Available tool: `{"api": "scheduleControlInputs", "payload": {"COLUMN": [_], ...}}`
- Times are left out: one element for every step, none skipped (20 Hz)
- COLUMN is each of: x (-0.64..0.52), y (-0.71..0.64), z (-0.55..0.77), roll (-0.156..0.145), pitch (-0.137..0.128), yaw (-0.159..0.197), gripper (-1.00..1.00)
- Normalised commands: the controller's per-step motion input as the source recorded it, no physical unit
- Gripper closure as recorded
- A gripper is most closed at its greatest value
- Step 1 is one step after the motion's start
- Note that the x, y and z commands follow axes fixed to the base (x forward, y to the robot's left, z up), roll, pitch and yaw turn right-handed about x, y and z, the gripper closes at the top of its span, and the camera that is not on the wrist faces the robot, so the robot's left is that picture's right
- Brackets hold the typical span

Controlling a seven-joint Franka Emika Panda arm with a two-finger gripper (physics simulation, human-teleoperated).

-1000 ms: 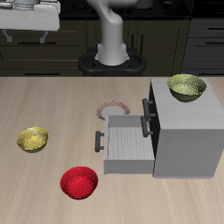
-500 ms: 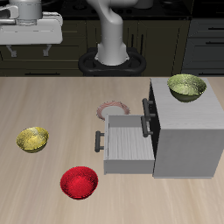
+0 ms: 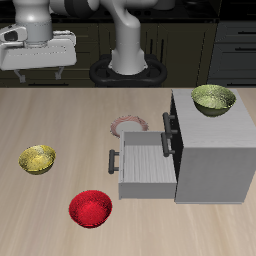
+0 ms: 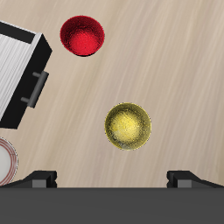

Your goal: Place the yellow bowl in the bottom drawer of the white cabinet and close the drawer

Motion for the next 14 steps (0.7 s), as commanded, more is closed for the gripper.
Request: {"api": "scheduleControlInputs", "payload": {"x": [0.09, 0.15, 0.08, 0.05, 0.06, 0.03, 0.09, -0.03, 0.02, 0.06, 0.05, 0.00, 0.06, 0.05], "y": [0.07, 0.07, -0.05, 0.06, -0.03, -0.04, -0.18, -0.10, -0.07, -0.14, -0.07, 0.00, -0.18, -0.02], "z": [-0.33, -0.36, -0.30, -0.30, -0.33, -0.34, -0.68, -0.30, -0.27, -0.41, -0.23, 0.00, -0.76, -0.36], "roll": [0.013, 0.050, -0.023, 0.017, 0.006, 0.003, -0.017, 0.023, -0.019, -0.037, -0.013, 0.000, 0.000, 0.015], "pitch": [0.007, 0.029, 0.012, 0.008, 0.030, 0.029, 0.060, 0.013, 0.013, 0.046, 0.012, 0.000, 0.042, 0.029], "yaw": [-0.013, 0.027, -0.010, -0.019, -0.003, 0.042, -0.073, 0.037, -0.010, 0.009, -0.025, 0.000, 0.054, 0.002], "gripper": [-1.00, -1.00, -1.00, -1.00, -1.00, -1.00, -1.00, -1.00, -1.00, -1.00, -1.00, -1.00, -1.00, -1.00]}}
